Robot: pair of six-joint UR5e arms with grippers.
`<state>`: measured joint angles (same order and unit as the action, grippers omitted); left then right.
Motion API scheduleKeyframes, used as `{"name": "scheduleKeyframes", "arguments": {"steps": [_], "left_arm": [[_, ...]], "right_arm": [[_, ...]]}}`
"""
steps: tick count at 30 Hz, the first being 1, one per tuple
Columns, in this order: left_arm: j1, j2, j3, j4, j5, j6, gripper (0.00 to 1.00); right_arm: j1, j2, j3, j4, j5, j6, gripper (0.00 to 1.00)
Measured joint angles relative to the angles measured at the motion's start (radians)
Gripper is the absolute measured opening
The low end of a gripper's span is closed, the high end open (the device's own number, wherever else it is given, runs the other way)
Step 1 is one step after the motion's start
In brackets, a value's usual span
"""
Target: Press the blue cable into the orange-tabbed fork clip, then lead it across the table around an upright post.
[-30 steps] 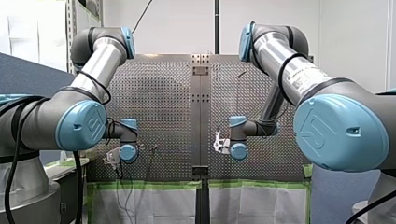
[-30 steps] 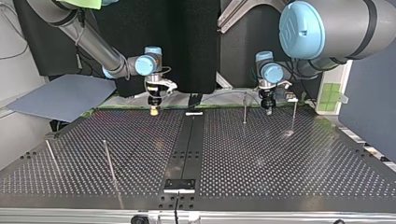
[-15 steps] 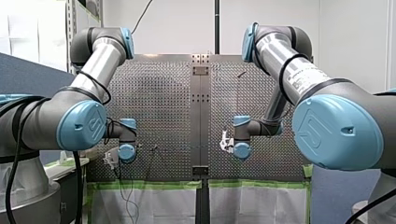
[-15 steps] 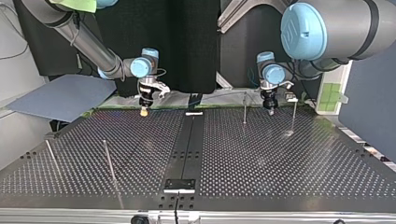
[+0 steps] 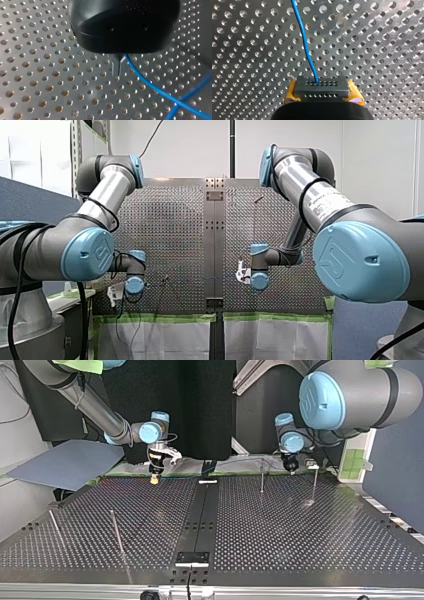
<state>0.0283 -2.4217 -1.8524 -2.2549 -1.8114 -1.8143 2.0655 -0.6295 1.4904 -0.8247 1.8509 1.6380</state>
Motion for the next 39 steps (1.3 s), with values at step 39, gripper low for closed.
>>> {"name": "scheduleKeyframes", "arguments": {"steps": [39], "left_arm": [[0.065,-0.001,0.068,-0.049,0.212,-0.203,0.31]], "right_arm": [[-0.044,0.003,-0.012,0.004,0.045,0.013,0.0]]}}
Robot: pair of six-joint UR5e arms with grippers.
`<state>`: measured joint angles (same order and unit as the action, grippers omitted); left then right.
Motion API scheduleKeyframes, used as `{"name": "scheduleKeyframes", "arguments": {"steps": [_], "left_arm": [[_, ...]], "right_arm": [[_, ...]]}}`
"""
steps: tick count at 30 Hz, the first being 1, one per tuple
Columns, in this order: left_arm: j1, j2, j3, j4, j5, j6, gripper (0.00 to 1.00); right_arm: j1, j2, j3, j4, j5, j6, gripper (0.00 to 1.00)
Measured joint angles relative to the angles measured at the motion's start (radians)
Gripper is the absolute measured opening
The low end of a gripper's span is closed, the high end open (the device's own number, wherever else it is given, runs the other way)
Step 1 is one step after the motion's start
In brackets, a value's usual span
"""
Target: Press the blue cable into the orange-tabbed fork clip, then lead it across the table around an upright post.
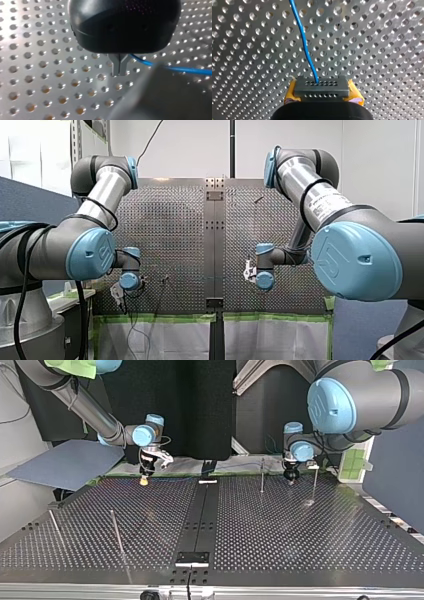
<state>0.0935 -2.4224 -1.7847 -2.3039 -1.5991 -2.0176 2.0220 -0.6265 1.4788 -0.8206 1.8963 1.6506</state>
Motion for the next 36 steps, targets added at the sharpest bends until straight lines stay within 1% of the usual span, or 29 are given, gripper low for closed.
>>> {"name": "scheduleKeyframes", "arguments": {"steps": [1,2,3,4,5,6,7,10,15,18,22,27,31,36], "left_arm": [[-0.001,0.0,0.0,-0.008,0.006,0.008,0.41],[-0.001,0.0,0.0,-0.016,0.011,0.016,0.55],[-0.002,0.0,0.0,-0.026,0.018,0.026,0.55],[-0.001,0.0,0.0,-0.034,0.024,0.034,0.65],[-0.001,0.0,0.0,-0.041,0.029,0.041,0.87],[0.0,0.001,0.0,-0.051,0.037,0.051,0.87],[0.001,0.001,0.0,-0.058,0.044,0.058,1.0],[0.002,0.001,-0.001,-0.085,0.062,0.085,1.0],[-0.003,0.002,-0.027,-0.137,0.04,0.137,1.0],[-0.008,0.007,-0.051,-0.155,0.042,0.166,1.0],[-0.01,0.034,-0.087,-0.136,0.069,0.203,1.0],[-0.013,0.069,-0.134,-0.095,0.084,0.247,1.0],[-0.021,0.101,-0.172,-0.085,0.11,0.247,1.0],[-0.025,0.148,-0.22,-0.063,0.155,0.242,1.0]], "right_arm": [[0.002,0.0,0.0,-0.001,-0.007,0.0,0.0],[0.003,0.0,0.0,-0.001,-0.013,0.0,0.0],[0.004,0.0,0.0,-0.001,-0.02,-0.001,0.0],[0.005,0.0,0.0,-0.001,-0.03,0.0,0.0],[0.006,0.0,0.0,-0.001,-0.037,-0.001,0.0],[0.007,0.0,0.0,-0.001,-0.045,-0.001,0.0],[0.008,0.0,0.0,0.0,-0.054,-0.001,0.0],[0.01,0.0,0.0,0.0,-0.069,-0.001,0.0],[0.014,0.001,0.0,0.0,-0.082,-0.002,0.0],[0.016,0.001,0.0,0.0,-0.096,-0.003,0.0],[0.02,0.002,0.0,-0.001,-0.114,-0.008,0.0],[0.032,0.003,-0.002,-0.003,-0.145,-0.012,0.0],[0.048,0.004,-0.002,-0.006,-0.162,-0.015,0.0],[0.066,0.004,-0.003,-0.006,-0.165,-0.02,0.0]]}}
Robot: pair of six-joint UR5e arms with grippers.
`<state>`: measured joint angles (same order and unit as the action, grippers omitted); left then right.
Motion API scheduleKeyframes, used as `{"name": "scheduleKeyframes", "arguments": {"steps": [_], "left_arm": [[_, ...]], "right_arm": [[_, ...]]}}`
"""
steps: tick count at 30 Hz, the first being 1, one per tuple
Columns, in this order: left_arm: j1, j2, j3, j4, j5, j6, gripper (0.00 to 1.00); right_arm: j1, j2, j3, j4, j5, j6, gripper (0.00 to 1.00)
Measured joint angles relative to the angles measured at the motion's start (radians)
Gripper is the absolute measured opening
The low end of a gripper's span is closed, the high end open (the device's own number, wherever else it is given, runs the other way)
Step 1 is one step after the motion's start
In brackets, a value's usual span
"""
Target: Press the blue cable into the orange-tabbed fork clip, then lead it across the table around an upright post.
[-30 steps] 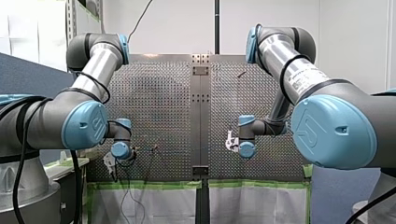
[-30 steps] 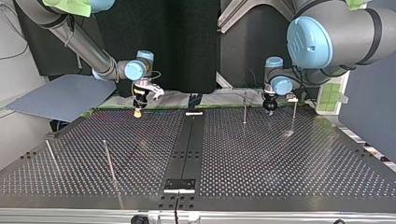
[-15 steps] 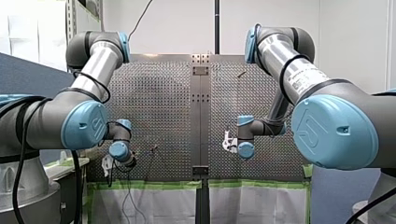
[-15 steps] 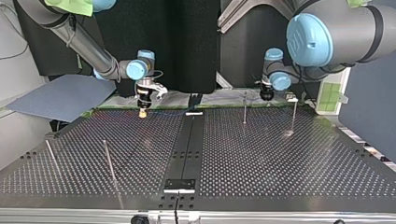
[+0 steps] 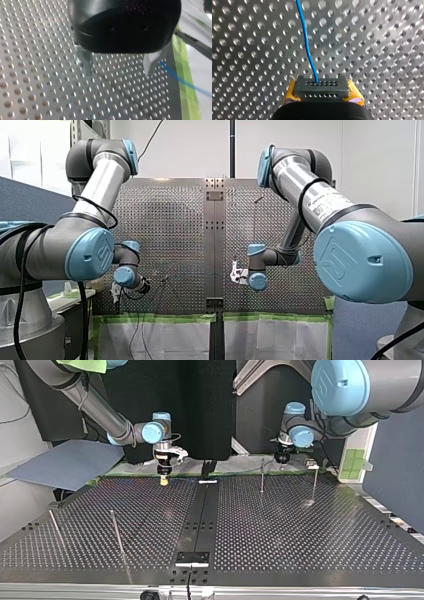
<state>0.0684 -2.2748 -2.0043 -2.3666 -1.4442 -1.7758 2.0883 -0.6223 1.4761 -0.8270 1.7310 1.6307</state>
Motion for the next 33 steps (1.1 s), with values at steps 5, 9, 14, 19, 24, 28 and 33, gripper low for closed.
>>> {"name": "scheduleKeyframes", "arguments": {"steps": [5,9,14,19,24,28,33], "left_arm": [[-0.005,0.047,-0.048,0.011,0.03,-0.03,1.0],[-0.013,0.085,-0.086,0.004,0.052,-0.04,1.0],[-0.029,0.129,-0.129,0.005,0.06,-0.03,1.0],[-0.049,0.163,-0.183,0.017,0.066,-0.004,1.0],[-0.072,0.168,-0.234,0.047,0.066,0.002,1.0],[-0.091,0.168,-0.263,0.083,0.059,0.01,1.0],[-0.115,0.168,-0.271,0.131,0.024,0.031,1.0]], "right_arm": [[0.021,0.0,-0.006,0.0,-0.001,-0.001,0.0],[0.03,0.001,-0.008,0.001,0.0,-0.001,0.0],[0.035,0.001,-0.009,0.0,0.002,0.002,0.0],[0.037,0.002,-0.009,0.0,0.003,0.004,0.0],[0.039,0.002,-0.009,0.0,0.002,0.006,0.0],[0.041,0.003,-0.009,0.001,0.001,0.006,0.0],[0.043,0.003,-0.009,0.001,0.001,0.006,0.0]]}}
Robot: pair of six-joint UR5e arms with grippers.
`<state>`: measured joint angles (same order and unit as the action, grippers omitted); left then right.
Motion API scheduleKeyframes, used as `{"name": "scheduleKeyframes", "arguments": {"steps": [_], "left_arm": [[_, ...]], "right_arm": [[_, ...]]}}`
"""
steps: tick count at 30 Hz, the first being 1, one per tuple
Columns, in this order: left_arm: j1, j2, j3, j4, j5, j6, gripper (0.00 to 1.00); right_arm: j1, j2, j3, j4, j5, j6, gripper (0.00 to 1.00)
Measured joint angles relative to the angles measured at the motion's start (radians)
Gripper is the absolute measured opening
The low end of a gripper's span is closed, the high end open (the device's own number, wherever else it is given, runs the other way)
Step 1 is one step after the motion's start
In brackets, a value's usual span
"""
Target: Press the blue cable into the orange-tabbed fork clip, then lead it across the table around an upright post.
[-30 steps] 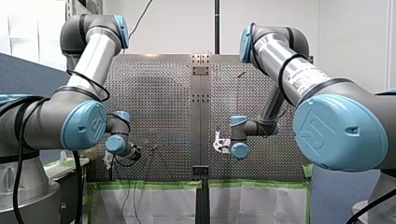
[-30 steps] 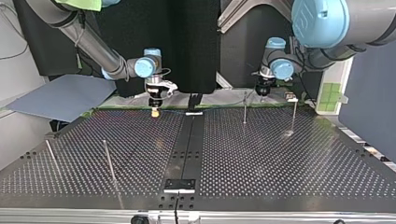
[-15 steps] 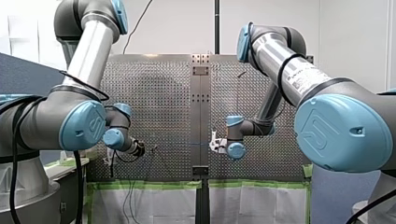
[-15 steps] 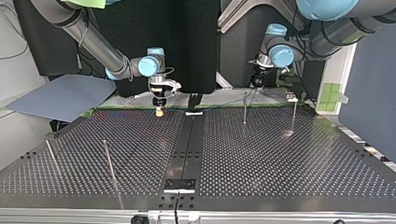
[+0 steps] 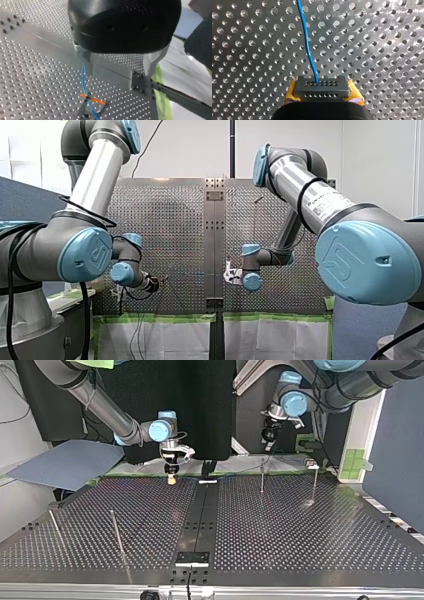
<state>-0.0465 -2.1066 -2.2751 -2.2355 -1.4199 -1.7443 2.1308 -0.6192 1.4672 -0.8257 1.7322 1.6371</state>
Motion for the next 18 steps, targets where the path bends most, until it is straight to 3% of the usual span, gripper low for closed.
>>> {"name": "scheduleKeyframes", "arguments": {"steps": [9,18], "left_arm": [[-0.018,-0.001,0.006,0.082,-0.077,0.016,1.0],[-0.021,-0.011,0.023,0.087,-0.086,-0.004,1.0]], "right_arm": [[0.008,0.0,0.0,0.001,0.0,0.0,0.0],[0.008,0.0,0.0,0.0,-0.002,0.001,0.0]]}}
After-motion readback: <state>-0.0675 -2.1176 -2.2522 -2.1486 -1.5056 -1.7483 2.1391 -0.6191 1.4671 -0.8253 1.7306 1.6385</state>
